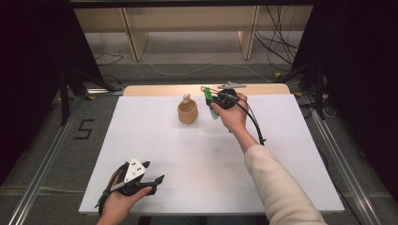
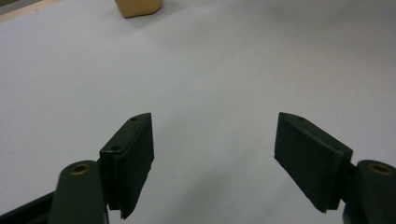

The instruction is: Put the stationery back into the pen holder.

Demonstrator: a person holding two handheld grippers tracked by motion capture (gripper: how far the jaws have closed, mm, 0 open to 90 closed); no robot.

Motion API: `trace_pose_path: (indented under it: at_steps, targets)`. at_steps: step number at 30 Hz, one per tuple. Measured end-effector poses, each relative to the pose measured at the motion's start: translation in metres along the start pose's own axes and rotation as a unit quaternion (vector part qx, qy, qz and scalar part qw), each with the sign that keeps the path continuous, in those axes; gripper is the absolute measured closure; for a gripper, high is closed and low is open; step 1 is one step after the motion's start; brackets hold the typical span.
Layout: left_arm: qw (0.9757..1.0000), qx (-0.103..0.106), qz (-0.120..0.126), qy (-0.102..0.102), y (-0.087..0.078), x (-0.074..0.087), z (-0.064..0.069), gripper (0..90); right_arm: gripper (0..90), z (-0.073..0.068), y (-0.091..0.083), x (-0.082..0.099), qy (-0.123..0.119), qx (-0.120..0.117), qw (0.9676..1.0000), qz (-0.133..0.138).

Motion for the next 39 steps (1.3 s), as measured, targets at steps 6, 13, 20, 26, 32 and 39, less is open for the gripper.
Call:
trace_pose_path:
  at_steps: [6,13,20,26,32,39]
  targets:
    - [1.0,0.001,0.0,0.001,0.0,0.0,0.0,28.6,66.9,-0.002,0.002,-0.002,0.0,0.0,1.0,0.003]
    - [1.0,0.001,0.0,0.002,0.0,0.0,0.001,28.7,66.8,-0.005,0.004,-0.005,-0.001,-0.001,1.0,0.006]
    - [1.0,0.002,0.0,0.002,0.0,0.0,0.001,28.7,66.9,-0.008,0.005,-0.01,-0.005,0.0,0.9999,0.013]
    - [1.0,0.002,0.001,0.002,0.0,0.0,0.001,28.8,66.8,-0.01,0.007,-0.014,-0.004,-0.001,0.9999,0.014]
    - [1.0,0.002,0.001,0.004,0.0,0.0,0.001,28.8,66.9,-0.013,0.01,-0.015,-0.002,-0.004,0.9999,0.015]
    - [1.0,0.002,0.0,0.005,0.0,0.0,0.001,29.0,66.9,-0.017,0.013,-0.019,-0.006,-0.005,0.9998,0.016]
Point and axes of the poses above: each handheld gripper's, and its own axes: y roughly forward along the jaws, x roughly out of its underside, z roughly to its right, the point moved 1 cm from there along y, roughly forward along the jaws, and after that the axes turned 14 degrees about -z, right-handed, at the moved point
